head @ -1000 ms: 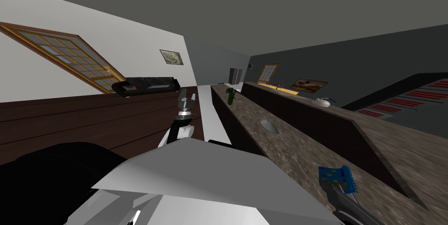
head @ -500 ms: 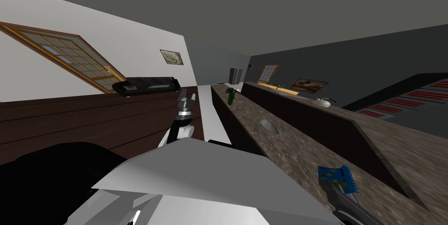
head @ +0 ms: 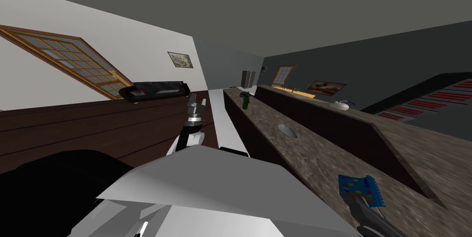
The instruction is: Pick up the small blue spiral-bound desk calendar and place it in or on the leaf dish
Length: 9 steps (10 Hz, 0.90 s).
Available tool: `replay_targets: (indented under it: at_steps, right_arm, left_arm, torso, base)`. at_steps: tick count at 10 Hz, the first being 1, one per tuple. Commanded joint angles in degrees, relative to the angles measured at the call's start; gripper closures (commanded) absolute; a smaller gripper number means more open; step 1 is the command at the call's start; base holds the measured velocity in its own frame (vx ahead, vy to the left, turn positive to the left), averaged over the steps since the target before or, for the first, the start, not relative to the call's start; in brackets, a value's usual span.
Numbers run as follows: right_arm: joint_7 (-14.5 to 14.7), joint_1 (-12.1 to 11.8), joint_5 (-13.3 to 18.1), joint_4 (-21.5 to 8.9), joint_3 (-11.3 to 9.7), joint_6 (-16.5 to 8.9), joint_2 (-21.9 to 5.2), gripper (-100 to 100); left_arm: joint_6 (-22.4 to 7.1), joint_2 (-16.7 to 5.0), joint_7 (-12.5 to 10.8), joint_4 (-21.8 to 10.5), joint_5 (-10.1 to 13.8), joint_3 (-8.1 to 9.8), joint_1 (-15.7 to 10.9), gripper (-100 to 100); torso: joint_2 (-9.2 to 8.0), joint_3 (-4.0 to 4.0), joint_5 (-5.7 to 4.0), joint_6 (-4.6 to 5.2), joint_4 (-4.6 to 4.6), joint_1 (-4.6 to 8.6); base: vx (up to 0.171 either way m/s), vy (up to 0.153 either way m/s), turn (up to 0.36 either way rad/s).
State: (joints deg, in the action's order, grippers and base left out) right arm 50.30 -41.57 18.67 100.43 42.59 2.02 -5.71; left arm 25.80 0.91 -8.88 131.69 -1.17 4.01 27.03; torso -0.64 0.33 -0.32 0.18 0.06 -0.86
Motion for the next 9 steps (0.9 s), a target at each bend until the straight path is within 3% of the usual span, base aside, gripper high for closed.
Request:
replay_targets:
  at_steps: [1, 4, 9]
  right_arm:
    - [0.1, -0.5, -1.0, 0.0, -0.2, -0.9, -0.4, 100]
    - [0.6, -1.8, -3.7, 0.4, -0.4, -2.9, -1.1, 100]
    - [2.0, -4.2, -8.0, 1.3, -0.1, -6.6, -1.5, 100]
  left_arm:
    - [0.0, 0.0, 0.0, 0.0, 0.0, 0.0, 0.0, 0]
    - [0.0, 0.0, 0.0, 0.0, 0.0, 0.0, 0.0, 0]
    - [0.0, 0.0, 0.0, 0.0, 0.0, 0.0, 0.0, 0]
  torso:
    - [0.0, 0.0, 0.0, 0.0, 0.0, 0.0]
    - [-0.15, 0.06, -0.17, 0.1, -0.03, -0.13]
    - [0.08, -0.09, -0.29, 0.13, -0.13, -0.14]
  base:
    - [-0.072, 0.17, -0.031]
    - [-0.094, 0.219, -0.036]
    - [-0.04, 0.229, -0.033]
